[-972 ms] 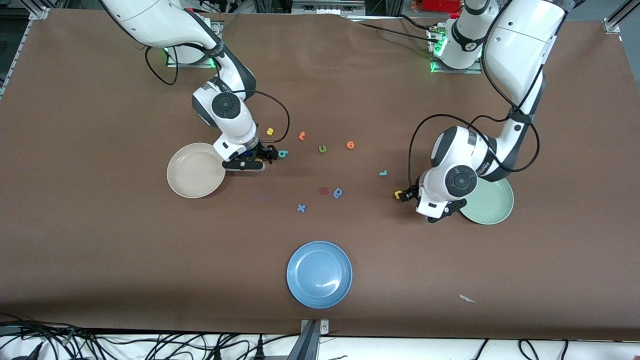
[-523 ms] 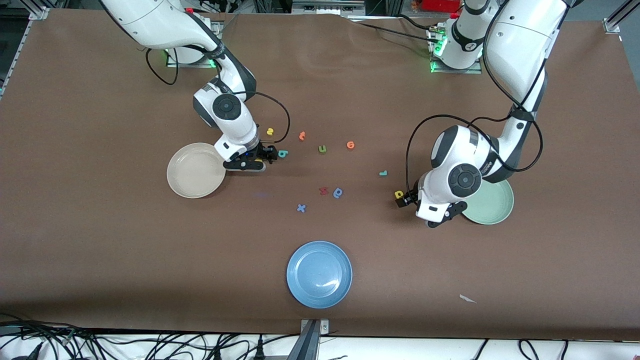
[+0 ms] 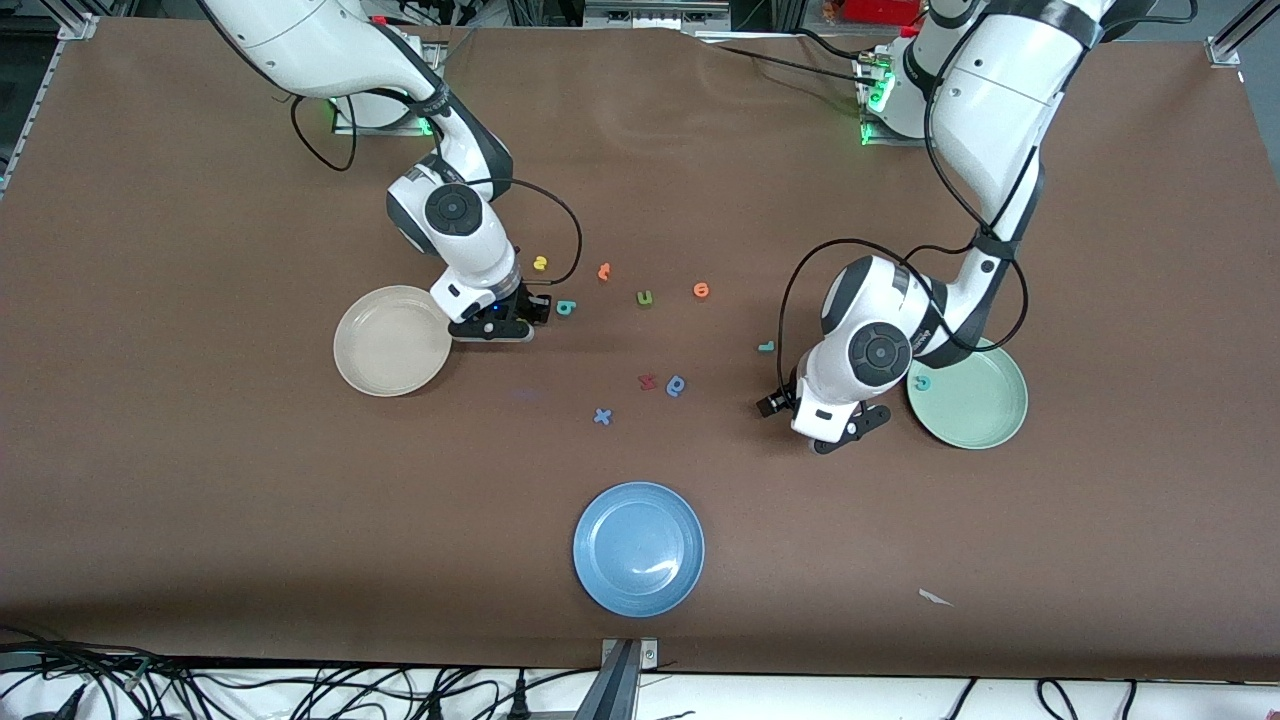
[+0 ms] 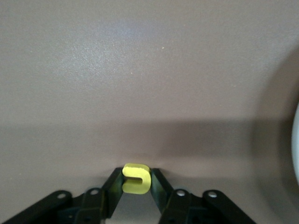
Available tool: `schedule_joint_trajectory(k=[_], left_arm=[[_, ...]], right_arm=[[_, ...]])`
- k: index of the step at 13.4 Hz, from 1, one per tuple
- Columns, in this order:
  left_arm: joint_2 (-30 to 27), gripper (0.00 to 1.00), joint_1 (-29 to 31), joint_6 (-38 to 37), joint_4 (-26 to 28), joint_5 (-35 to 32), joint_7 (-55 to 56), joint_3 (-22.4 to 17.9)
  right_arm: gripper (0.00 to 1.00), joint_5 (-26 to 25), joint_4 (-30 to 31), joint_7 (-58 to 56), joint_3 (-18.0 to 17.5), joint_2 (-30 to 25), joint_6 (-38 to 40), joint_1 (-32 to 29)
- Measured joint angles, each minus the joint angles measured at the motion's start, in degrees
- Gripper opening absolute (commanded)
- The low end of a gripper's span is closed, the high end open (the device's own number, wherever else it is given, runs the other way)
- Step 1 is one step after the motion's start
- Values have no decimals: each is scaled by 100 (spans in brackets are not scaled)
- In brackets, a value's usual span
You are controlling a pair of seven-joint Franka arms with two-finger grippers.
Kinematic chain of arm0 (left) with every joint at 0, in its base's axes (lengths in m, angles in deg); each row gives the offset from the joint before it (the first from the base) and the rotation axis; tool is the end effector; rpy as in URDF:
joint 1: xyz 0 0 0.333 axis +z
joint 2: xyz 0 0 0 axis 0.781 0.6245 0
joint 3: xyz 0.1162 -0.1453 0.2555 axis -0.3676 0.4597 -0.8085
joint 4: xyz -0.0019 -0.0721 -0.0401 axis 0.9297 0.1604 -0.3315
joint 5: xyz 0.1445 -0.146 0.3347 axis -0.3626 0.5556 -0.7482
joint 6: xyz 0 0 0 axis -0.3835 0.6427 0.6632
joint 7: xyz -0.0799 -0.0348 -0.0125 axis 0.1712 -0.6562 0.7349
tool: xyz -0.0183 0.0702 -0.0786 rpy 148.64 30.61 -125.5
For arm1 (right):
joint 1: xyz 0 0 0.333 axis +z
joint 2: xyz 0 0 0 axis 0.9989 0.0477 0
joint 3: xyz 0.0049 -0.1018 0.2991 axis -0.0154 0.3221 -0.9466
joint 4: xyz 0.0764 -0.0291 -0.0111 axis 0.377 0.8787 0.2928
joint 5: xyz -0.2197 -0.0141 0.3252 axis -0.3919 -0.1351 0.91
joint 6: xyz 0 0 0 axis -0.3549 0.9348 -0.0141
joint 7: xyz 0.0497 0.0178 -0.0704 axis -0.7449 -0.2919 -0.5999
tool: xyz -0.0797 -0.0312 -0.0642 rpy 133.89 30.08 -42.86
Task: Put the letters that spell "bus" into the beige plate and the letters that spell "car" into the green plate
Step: 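Drop the yellow u on the cream plate while the left gripper grasps the a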
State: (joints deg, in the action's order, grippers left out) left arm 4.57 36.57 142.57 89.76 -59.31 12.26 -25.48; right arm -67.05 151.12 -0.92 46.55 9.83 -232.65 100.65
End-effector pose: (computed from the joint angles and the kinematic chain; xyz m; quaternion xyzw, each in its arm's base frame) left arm 0.6146 -0.2592 0.1835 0.9651 0.2473 -0.0839 0.0207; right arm 0.4667 0.3114 0.1732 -0.9993 0.0131 -0.0270 0.0206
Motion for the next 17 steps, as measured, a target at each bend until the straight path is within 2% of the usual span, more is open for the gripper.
schedule_joint_trajectory(k=[2,4,6,7,11,12,14,15,17], left_arm=[[27,78,9,0,0,0,-3,-27],[47,76,22,-15,4,0,-3,-35],[59,74,41,-31,21,0,-4,-39],[64,70,56,-35,37,0,-4,-39],[67,45,70,-35,100,0,-5,-37],[62,39,69,-33,97,0,-5,-26],[58,24,68,-33,96,0,-4,-21],[48,14,68,-37,95,1,-4,-20],[32,0,69,-69,99,2,-4,-22]], right_arm=[[9,-3,1,0,-1,-28,8,0],[9,-29,-2,-44,13,-45,46,-26],[9,-78,-22,-346,43,-211,441,-231],[9,-83,-27,-604,46,-358,689,-402],[11,-87,25,-1688,-190,-906,1346,-1265],[26,-87,76,-1925,-225,-979,1412,-1427],[97,-87,231,-2203,-248,-1032,1412,-1652],[99,-88,303,-2252,-253,-1032,1368,-1701],[99,-88,395,-2262,-266,-1032,1269,-1711]])
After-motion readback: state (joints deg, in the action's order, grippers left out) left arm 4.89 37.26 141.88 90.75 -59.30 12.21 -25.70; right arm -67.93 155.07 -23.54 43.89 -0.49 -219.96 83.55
